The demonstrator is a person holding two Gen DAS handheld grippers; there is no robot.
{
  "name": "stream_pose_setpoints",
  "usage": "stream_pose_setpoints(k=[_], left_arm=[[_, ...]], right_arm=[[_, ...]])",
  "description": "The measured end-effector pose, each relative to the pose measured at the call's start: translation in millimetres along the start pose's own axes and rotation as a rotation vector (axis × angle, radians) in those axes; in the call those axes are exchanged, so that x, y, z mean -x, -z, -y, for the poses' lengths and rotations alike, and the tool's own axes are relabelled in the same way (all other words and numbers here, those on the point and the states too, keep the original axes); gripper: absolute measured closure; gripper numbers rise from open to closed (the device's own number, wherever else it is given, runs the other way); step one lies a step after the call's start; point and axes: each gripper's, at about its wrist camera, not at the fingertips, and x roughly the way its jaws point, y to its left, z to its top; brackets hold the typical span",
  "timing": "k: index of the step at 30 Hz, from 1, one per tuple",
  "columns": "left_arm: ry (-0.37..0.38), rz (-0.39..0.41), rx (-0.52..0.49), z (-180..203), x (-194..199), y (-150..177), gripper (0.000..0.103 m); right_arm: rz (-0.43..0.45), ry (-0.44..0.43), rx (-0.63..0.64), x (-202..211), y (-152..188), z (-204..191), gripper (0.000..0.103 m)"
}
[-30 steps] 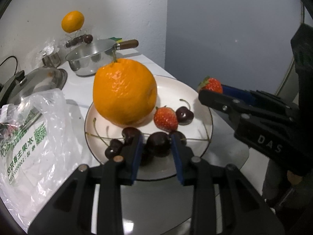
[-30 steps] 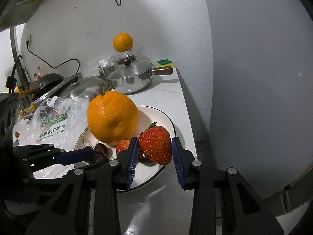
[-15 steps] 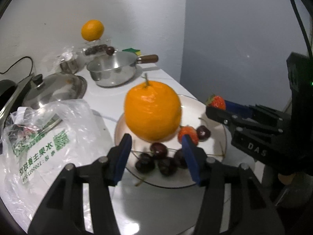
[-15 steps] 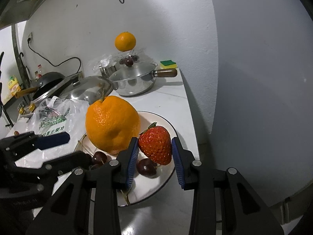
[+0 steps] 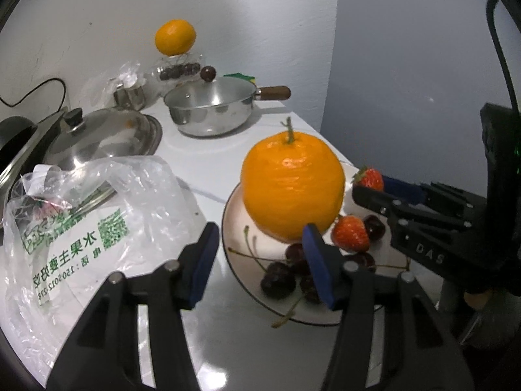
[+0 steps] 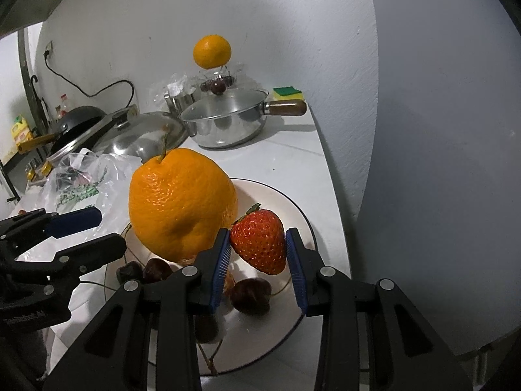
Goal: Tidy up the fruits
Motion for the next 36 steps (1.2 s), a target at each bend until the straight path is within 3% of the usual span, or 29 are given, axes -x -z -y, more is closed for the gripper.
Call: stream_pose_setpoints(k=[13, 16, 28, 31, 36], left_arm=[[-0.008, 0.006, 0.011, -12.0, -0.3, -0.1, 0.048], [-0.006, 0.011, 0.013, -13.6, 2.2, 0.2, 0.048], [0.002, 0.061, 0.013, -22.9, 30.5, 3.4, 0.047], [0.005, 0.078, 0.013, -27.0, 41.2, 5.3, 0.038], [0.005, 0.113, 0.023, -36.8, 61.9, 8.6, 0.038]], right_arm=[[-0.052, 0.049, 0.008, -13.9, 0.1, -5.6, 0.065], [-0.051, 0.067, 0.004, -12.4, -0.4, -6.7, 0.054], [-0.008, 0.108, 0.016, 19.1, -3.3, -24.1, 0.051], [0.006, 0.118, 0.023, 29.8, -3.3, -34.1, 0.051], [0.032, 0.131, 0.033, 46.9, -3.7, -50.7, 0.051]])
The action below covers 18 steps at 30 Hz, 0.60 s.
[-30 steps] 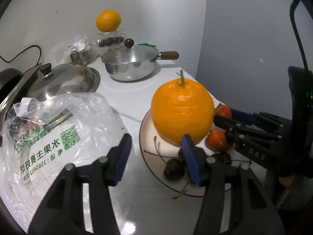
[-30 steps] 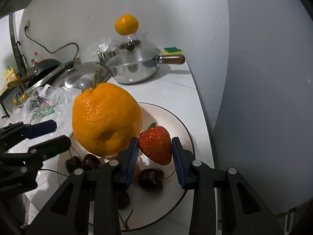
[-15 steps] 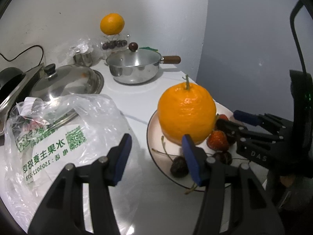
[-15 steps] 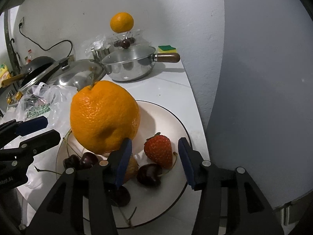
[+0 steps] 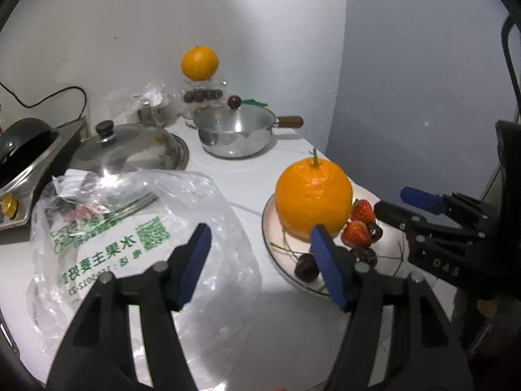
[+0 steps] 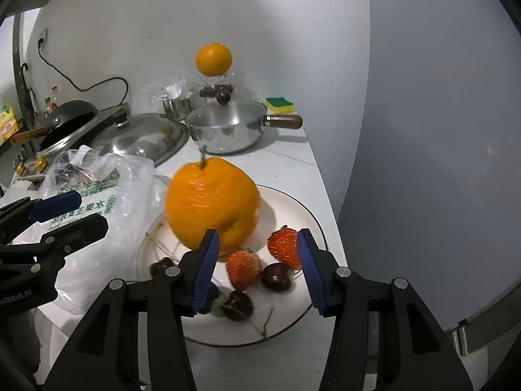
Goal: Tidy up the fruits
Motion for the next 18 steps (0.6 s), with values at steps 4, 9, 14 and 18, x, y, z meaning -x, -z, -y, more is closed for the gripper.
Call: stream_pose_setpoints(k=[4, 9, 14, 18], left_arm=[[-0.003, 0.033, 0.008, -8.9, 20.6, 1.1, 0.028], [-0.015, 0.077, 0.006, -18.3, 48.0, 3.6, 0.027], [-0.031, 0.115, 0.012, -28.2, 72.5, 6.6, 0.026], [-0.043, 0.144, 0.018, -34.7, 92.1, 7.7, 0.026]], right_arm=[[0.026, 0.009, 0.013, 17.1, -1.5, -14.8, 0.051], [0.059, 0.008, 0.029, 37.6, -3.7, -35.9, 0.051], [0.083, 0.002, 0.046, 52.7, -4.3, -53.4, 0.051], [0.106, -0.001, 0.063, 65.8, -6.0, -64.6, 0.051]])
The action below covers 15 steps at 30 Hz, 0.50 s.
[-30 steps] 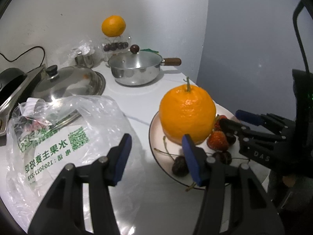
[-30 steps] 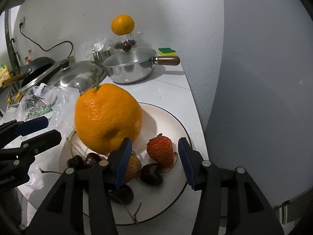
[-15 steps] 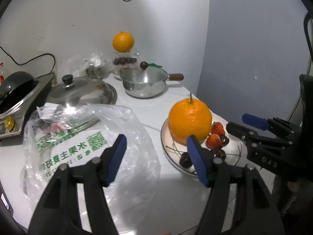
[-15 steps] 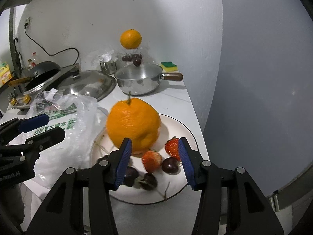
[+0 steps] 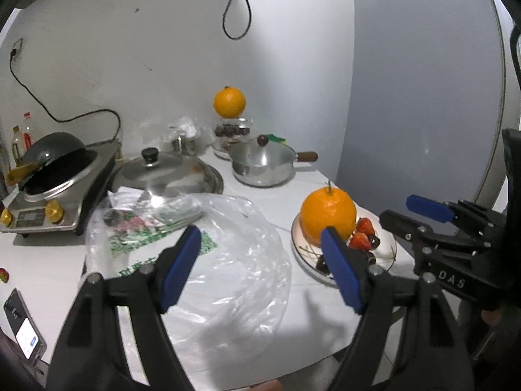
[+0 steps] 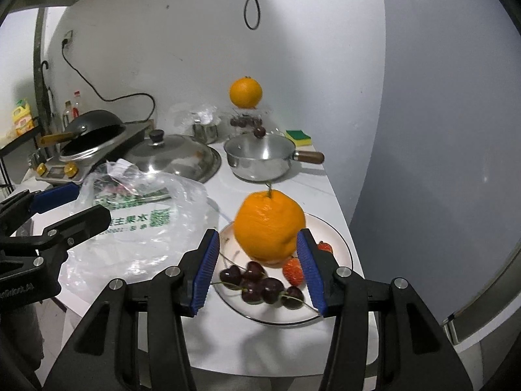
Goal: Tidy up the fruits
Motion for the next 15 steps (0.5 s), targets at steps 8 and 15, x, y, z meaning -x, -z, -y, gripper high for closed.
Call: stream_pose_setpoints(k=[8, 15], left_arm=[[-0.024, 0.056, 0.000, -10.9, 35.1, -2.9, 0.024], [-0.035, 0.110, -0.015, -17.2, 66.3, -9.0, 0.011]], right_arm=[[0.055, -0.006, 0.027, 29.9, -9.6, -23.3, 0.051], [0.107, -0.009, 0.037, 56.1, -18.4, -39.0, 0.049]])
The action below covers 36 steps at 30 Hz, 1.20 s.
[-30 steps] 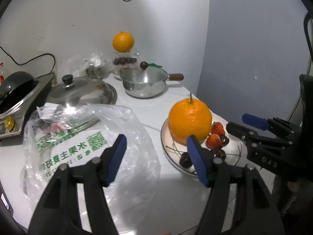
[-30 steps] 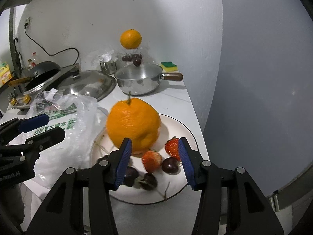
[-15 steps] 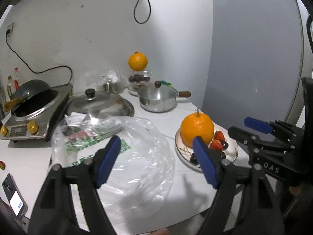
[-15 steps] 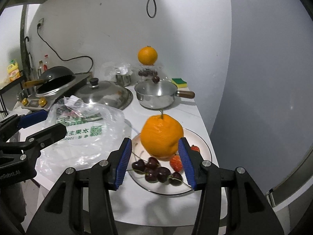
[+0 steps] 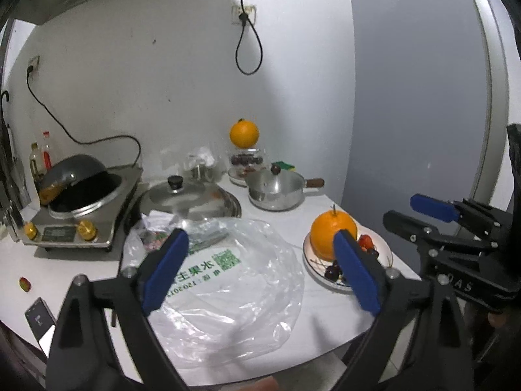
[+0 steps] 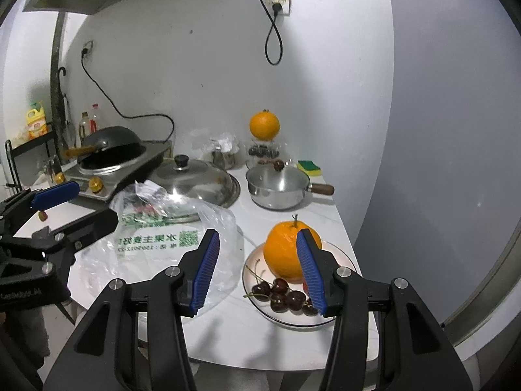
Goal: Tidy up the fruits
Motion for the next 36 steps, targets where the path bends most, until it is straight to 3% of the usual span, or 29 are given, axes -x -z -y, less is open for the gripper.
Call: stream_pose_setpoints(k=[24, 27, 36], left_arm=[[-0.121, 0.168, 0.005, -29.4, 87.6, -30.2, 0.010], [-0.130, 0.194, 0.005, -31.6, 95.6, -32.3, 0.001], [-0.149, 0.230, 0.031, -40.5, 107.2, -39.1, 0.001]], right_arm=[[0.177, -0.015, 0.053, 74.1, -45.1, -44.0, 0.035], [0.186, -0.020, 0.054, 75.6, -48.5, -45.4, 0.031], [0.209, -0.014, 0.056, 83.7, -53.7, -48.2, 0.031]])
